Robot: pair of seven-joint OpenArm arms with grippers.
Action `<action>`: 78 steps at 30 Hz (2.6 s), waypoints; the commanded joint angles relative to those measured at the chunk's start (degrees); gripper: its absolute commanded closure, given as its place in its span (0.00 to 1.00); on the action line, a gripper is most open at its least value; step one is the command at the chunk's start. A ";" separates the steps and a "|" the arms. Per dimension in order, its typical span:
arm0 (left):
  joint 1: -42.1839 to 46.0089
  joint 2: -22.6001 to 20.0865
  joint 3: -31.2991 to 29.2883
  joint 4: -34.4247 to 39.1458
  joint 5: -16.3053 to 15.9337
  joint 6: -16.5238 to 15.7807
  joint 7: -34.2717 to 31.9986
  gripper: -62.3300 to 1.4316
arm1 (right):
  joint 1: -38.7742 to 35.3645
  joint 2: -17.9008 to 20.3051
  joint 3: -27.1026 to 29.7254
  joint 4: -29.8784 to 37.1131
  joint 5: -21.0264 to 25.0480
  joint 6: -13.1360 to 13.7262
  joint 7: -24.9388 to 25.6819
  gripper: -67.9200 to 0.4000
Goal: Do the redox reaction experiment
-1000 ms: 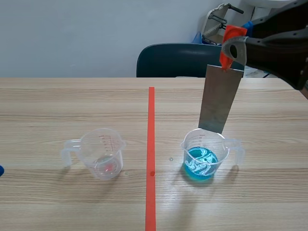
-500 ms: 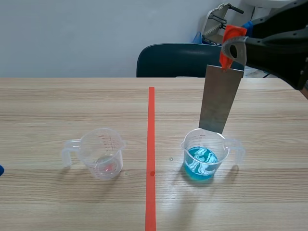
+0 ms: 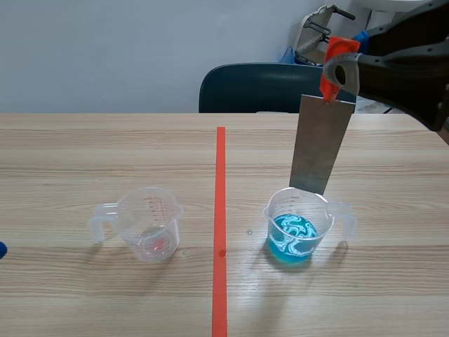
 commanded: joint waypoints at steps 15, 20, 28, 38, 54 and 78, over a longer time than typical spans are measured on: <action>-0.17 0.46 0.13 1.01 -0.35 0.09 -0.79 0.00 | 0.81 0.00 0.63 0.00 1.07 0.35 1.05 0.98; -0.17 0.46 0.13 1.01 -0.35 0.09 -0.79 0.00 | 0.81 0.00 0.63 0.00 1.07 0.35 1.05 0.98; -0.17 0.46 0.13 1.01 -0.35 0.09 -0.79 0.00 | 0.81 0.00 0.63 0.00 1.07 0.35 1.05 0.98; -0.17 0.46 0.13 1.01 -0.35 0.09 -0.79 0.00 | 0.81 -0.02 0.63 0.00 1.07 0.35 1.07 0.98; -0.17 0.46 0.13 1.01 -0.35 0.09 -0.76 0.00 | 0.79 -1.86 0.63 -0.02 -0.28 0.35 0.98 0.98; -0.17 0.46 0.13 1.01 -0.37 0.09 2.23 0.00 | 0.66 -11.26 0.42 -5.18 -7.21 0.35 -0.07 0.98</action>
